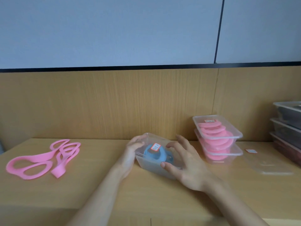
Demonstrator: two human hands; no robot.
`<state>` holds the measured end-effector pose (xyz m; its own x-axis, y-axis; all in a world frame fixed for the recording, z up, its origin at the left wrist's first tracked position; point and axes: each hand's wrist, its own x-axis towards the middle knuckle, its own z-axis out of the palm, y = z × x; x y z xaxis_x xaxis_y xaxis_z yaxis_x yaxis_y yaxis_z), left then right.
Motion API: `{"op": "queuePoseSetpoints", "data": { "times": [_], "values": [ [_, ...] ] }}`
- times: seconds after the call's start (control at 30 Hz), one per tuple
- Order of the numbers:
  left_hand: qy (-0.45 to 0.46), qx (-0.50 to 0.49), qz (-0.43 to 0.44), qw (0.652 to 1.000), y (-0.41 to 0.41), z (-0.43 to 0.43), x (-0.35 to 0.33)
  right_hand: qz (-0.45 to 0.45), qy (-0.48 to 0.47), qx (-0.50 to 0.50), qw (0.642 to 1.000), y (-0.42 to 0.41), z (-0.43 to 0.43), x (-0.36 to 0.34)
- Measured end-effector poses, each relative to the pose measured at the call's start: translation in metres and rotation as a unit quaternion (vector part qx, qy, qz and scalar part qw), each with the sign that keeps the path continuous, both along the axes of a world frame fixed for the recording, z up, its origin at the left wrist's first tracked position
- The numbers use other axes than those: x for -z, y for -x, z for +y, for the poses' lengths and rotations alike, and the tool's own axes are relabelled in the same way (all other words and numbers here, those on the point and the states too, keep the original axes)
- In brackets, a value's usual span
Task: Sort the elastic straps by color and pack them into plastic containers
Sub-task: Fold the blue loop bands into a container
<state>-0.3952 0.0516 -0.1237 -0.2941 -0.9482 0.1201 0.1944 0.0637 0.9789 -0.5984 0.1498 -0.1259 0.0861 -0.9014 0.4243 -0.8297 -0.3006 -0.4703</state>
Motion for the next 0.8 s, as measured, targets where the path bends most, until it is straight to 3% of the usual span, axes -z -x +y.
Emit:
{"op": "queuePoseSetpoints", "data": {
  "times": [0.4, 0.53, 0.7, 0.8],
  "values": [
    [-0.062, 0.027, -0.006, 0.998, -0.01, -0.006, -0.003, 0.076, -0.081, -0.004, 0.994, 0.0, -0.007, -0.019],
    [-0.039, 0.0, -0.051, 0.998, -0.008, -0.006, 0.0, 0.08, -0.112, -0.012, 0.99, 0.0, -0.015, -0.026],
    [0.004, -0.009, -0.097, 0.995, -0.007, -0.005, 0.001, -0.01, -0.181, -0.038, 0.983, 0.003, -0.023, -0.034],
    [0.035, -0.02, -0.133, 0.99, -0.006, -0.006, 0.002, 0.053, -0.165, -0.008, 0.985, -0.002, -0.032, -0.031]
  ]
}}
